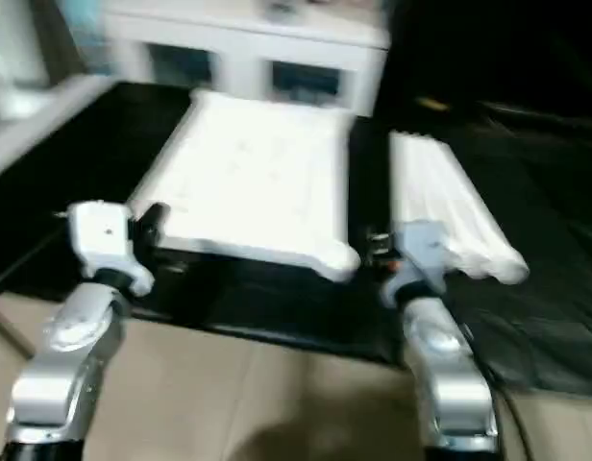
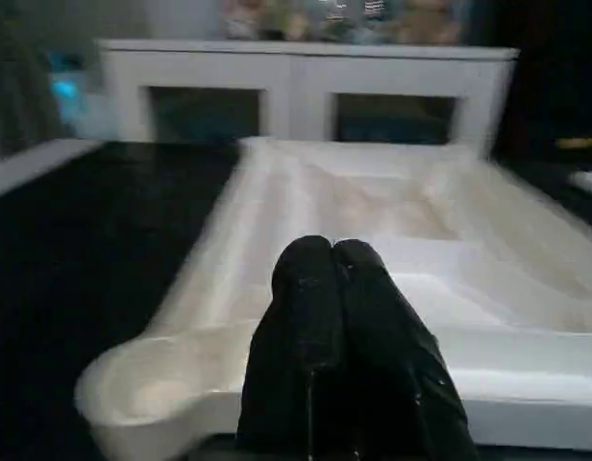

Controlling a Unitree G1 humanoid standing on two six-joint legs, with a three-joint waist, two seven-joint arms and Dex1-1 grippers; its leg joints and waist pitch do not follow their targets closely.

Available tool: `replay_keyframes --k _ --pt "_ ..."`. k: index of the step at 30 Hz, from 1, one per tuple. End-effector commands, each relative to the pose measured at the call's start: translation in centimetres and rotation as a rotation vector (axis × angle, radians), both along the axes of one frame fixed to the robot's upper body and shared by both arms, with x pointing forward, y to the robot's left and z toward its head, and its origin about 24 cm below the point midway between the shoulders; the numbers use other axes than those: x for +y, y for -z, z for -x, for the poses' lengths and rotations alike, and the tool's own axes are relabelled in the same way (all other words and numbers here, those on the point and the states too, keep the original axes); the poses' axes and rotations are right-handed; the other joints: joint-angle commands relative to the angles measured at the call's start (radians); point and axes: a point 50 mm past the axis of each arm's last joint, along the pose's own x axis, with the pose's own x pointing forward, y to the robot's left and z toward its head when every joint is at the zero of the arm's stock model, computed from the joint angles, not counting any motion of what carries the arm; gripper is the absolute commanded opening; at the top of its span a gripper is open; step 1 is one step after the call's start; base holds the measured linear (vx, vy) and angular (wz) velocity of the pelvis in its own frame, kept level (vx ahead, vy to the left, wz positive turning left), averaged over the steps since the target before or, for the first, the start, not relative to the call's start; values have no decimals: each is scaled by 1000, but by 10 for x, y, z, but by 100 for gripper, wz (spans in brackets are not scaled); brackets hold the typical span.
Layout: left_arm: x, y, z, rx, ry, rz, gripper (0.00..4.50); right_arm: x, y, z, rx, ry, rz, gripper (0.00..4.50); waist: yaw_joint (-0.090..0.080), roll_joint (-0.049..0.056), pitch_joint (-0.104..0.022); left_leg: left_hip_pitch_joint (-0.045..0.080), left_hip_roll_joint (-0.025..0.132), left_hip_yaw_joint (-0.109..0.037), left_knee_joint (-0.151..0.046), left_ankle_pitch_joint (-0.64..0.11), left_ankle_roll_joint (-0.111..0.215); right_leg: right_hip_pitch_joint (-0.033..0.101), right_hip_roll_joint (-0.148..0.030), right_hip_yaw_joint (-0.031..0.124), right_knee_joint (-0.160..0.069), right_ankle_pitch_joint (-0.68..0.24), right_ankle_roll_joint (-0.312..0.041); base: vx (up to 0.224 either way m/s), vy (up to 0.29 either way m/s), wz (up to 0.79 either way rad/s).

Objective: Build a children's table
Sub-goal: Move to table

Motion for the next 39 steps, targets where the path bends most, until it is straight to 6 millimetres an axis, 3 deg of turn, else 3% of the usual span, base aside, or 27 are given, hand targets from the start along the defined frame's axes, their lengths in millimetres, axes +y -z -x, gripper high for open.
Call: replay_keyframes --k 1,2,3,4,5,6,8,11,12,14,17,19,20,22,24,25,26,27,28,30,31,32,33,34,36,37,39 --pt "-8 -2 -2 -3 26 10 0 -5 2 3 8 9 7 291 -63 27 -61 160 189 -144 -100 345 589 -179 -95 -16 58 -23 42 117 -116 -11" --pt "-8 -2 -2 -2 26 10 0 -5 2 3 9 9 8 291 -63 14 -57 145 167 -119 -99 331 576 -188 -100 -9 47 33 22 48 -59 -11" --pt "-7 -2 -2 -3 26 10 0 -5 2 3 9 9 7 291 -60 -9 -43 92 66 -18 -90 217 470 -164 -85 -10 -37 204 -47 0 0 0" --pt "-7 -2 -2 -3 25 11 0 -5 2 3 8 9 8 291 -55 -34 -27 49 1 29 -81 118 401 -110 -84 13 -108 228 -55 0 0 0" --pt "-7 -2 -3 -4 25 11 0 -5 2 3 8 9 8 291 -19 -51 -18 -18 -95 65 15 -11 311 1 -159 133 -192 -16 -143 52 -7 11" --pt "-7 -2 -3 -4 25 11 0 -5 2 3 8 9 8 291 2 -57 -29 -78 -58 27 103 -8 195 74 -219 175 -209 -161 -263 70 -17 11" --pt "-8 -3 -3 -6 24 12 0 -6 1 2 6 10 10 291 -6 -49 -20 -111 -42 18 101 73 87 77 -190 133 -205 -37 -361 79 -19 7" --pt "-8 -3 -3 -6 24 13 0 -6 1 2 5 11 13 291 -35 48 -11 -33 21 24 -91 27 80 30 -94 -31 -231 -226 -275 91 28 -1" --pt "-8 -3 -3 -7 26 12 0 -6 1 2 5 13 14 291 -84 70 -9 2 70 -59 -151 -277 84 -18 -14 -68 -122 -174 -185 138 75 0" --pt "-8 -3 -3 -6 28 13 0 -6 1 3 4 17 17 291 -107 66 -45 99 118 -128 -151 -334 254 -94 -42 -54 -31 7 -89 151 45 2" --pt "-9 -3 -4 -6 30 13 0 -7 1 3 3 24 19 291 -121 32 -36 78 88 -83 -127 -89 454 -153 -68 -40 -24 150 -13 118 -11 1" --pt "-9 -3 -4 -5 32 13 0 -8 1 3 2 29 19 291 -103 -44 -33 -43 -35 29 -65 -123 337 -27 -122 46 -175 111 -37 80 -79 8" --pt "-9 -3 -4 -5 33 13 0 -8 1 3 2 31 19 291 -64 -47 -28 -85 -54 35 58 -78 234 40 -238 134 -244 -222 -137 96 -90 1" --pt "-9 -3 -4 -5 36 13 0 -8 1 3 3 31 19 291 -41 -27 -32 -138 -25 16 76 90 118 65 -206 91 -223 -239 -274 129 -35 -8" --pt "-9 -3 -4 -5 39 12 0 -7 2 3 8 32 12 291 -38 -8 -22 -110 -16 28 16 134 124 35 -158 43 -230 -229 -302 98 -5 -3" --pt "-9 -3 -4 -5 40 12 0 -7 1 3 6 30 10 291 -43 40 -24 16 26 61 -69 26 1 -39 -55 29 -215 -253 -243 79 11 -7" --pt "-10 -3 -5 -4 42 12 0 -7 1 3 6 30 12 291 -69 70 -23 66 105 7 -139 -252 -43 -83 -17 -10 -130 -188 -160 93 54 -43" --pt "-10 -3 -5 -4 44 12 0 -7 1 3 7 30 12 291 -76 57 -37 130 174 -12 -168 -379 -45 -128 -48 -21 -55 -43 -123 148 30 -56" --pt "-10 -3 -5 -4 44 12 0 -7 1 3 7 30 12 291 -72 61 -30 126 185 -5 -174 -389 -44 -140 -58 -28 -33 15 -107 148 30 -56" --pt "-10 -2 -6 -3 46 13 0 -6 -1 2 1 28 3 291 -74 21 -19 117 148 95 -172 -362 -3 -148 -90 -44 -62 170 -134 157 -20 -54" --pt "-10 -2 -6 -3 47 13 0 -6 -2 2 -1 21 4 291 -43 -34 -17 -25 0 134 -85 -299 72 -22 -112 29 -160 106 -155 159 -31 -58" --pt "-11 -2 -6 -2 48 18 0 -5 -3 2 -2 7 8 291 -43 -34 -17 -25 0 134 -85 -299 72 -22 -112 29 -160 106 -155 138 -20 -31" --pt "-11 -2 -6 -3 52 31 0 -3 -3 1 -1 -11 13 291 -5 -35 -60 -128 -16 64 71 -16 131 109 -252 146 -185 169 -266 143 -14 -7" --pt "-12 -1 -6 0 55 40 0 -2 -3 1 -1 -20 15 291 4 -39 -66 -145 -23 51 69 71 125 109 -226 130 -160 372 -268 143 -14 -7" --pt "-13 -1 -5 3 60 42 0 0 -3 1 1 -35 16 291 -11 -19 -62 -154 -16 29 -7 327 79 56 -148 26 -79 994 -254 16 -15 -9" --pt "-13 -1 -4 3 64 38 0 2 -3 2 5 -49 18 291 -23 48 -71 -99 31 0 -63 515 149 -21 -70 -48 -53 934 -121 -69 1 -8" --pt "-13 0 -4 1 68 31 0 3 -2 2 8 -54 20 291 -45 38 -77 -25 136 -71 -25 793 293 -106 -120 -2 -54 510 -81 -5 -5 -22"
